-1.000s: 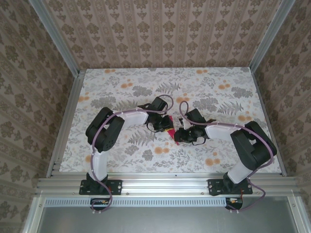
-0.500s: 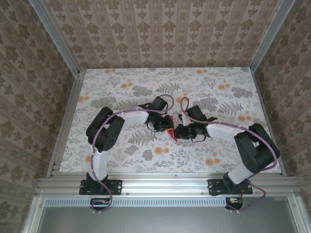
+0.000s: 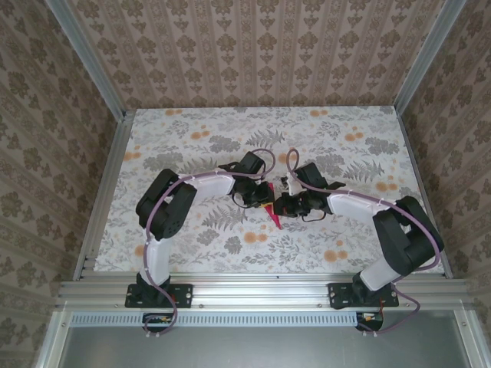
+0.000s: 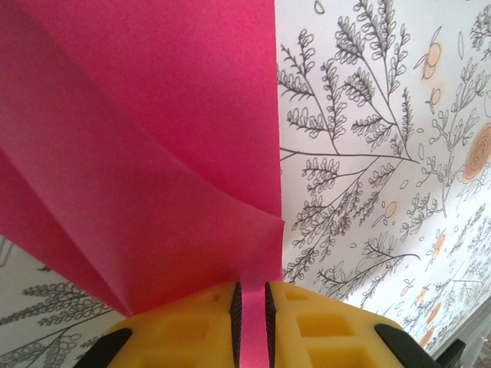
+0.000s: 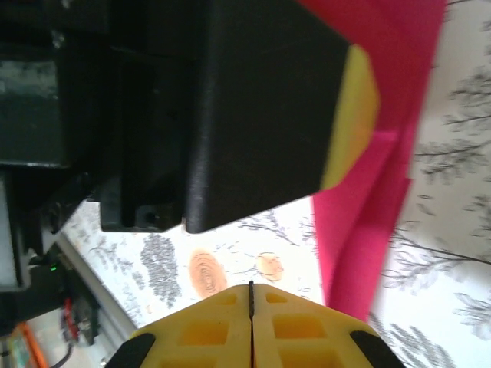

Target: Fold a paper plane with a square sheet of paper (pick it up from the middle)

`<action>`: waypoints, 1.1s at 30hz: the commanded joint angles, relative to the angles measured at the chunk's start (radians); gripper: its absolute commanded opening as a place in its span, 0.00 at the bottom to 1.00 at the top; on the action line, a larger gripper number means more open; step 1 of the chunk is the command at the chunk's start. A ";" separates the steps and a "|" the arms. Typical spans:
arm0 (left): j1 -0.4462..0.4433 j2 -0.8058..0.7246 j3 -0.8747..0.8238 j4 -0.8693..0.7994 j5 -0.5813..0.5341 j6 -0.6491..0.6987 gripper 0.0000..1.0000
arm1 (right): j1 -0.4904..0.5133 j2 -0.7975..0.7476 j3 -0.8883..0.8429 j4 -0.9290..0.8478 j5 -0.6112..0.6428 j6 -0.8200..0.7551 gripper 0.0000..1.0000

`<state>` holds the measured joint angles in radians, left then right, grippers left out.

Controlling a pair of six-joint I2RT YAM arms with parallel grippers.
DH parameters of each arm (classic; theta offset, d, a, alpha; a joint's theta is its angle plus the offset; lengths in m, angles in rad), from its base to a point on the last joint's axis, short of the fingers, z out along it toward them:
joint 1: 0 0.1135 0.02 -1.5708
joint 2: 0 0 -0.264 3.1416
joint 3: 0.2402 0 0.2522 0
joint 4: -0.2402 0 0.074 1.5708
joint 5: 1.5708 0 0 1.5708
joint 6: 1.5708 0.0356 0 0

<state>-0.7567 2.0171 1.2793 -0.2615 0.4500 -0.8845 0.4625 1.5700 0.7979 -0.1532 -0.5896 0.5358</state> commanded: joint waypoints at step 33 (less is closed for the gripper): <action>0.005 0.040 0.046 -0.057 0.009 0.051 0.19 | -0.068 0.094 -0.063 0.012 -0.134 -0.001 0.09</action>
<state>-0.7574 2.0304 1.3014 -0.2863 0.4568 -0.8616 0.3992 1.7206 0.7578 -0.0887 -0.6750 0.5274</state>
